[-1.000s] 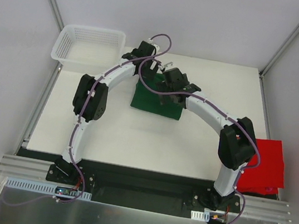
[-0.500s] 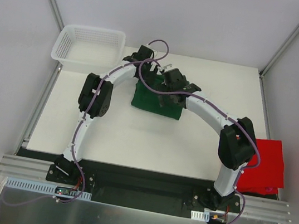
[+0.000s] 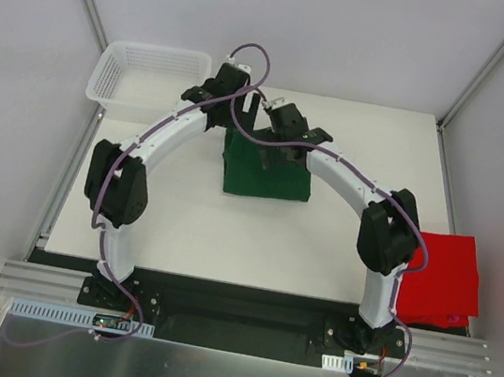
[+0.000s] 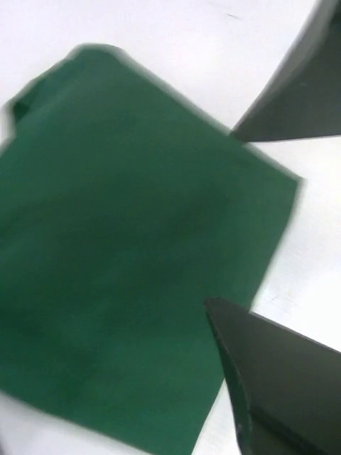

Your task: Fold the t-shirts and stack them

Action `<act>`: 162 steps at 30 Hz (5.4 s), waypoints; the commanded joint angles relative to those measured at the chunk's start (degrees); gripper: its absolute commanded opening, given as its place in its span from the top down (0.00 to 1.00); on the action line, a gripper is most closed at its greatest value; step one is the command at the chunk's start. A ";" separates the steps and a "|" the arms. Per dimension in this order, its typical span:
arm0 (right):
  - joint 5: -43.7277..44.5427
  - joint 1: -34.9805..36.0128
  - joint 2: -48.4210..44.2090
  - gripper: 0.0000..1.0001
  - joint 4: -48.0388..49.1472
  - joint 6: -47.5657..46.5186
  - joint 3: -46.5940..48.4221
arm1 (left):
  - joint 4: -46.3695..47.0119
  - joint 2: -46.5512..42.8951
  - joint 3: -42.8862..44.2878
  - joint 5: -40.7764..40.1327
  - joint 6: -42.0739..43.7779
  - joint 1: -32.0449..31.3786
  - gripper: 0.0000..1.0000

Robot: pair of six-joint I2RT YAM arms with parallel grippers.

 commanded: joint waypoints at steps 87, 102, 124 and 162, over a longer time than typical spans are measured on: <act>-10.14 6.86 -2.15 0.04 -10.25 7.47 -10.12 | 22.37 -52.27 -67.50 32.11 -34.68 3.19 0.01; -24.57 2.11 0.57 0.04 -2.51 8.53 -13.12 | 84.36 -35.51 -82.03 46.35 -50.16 5.57 0.01; -26.16 2.02 1.98 0.04 -2.33 8.18 -12.77 | 61.88 -37.43 -74.91 43.64 -37.68 5.57 0.01; -26.86 2.19 4.00 0.04 -3.12 8.01 -12.59 | 61.09 -31.62 -75.35 43.64 -36.71 5.92 0.01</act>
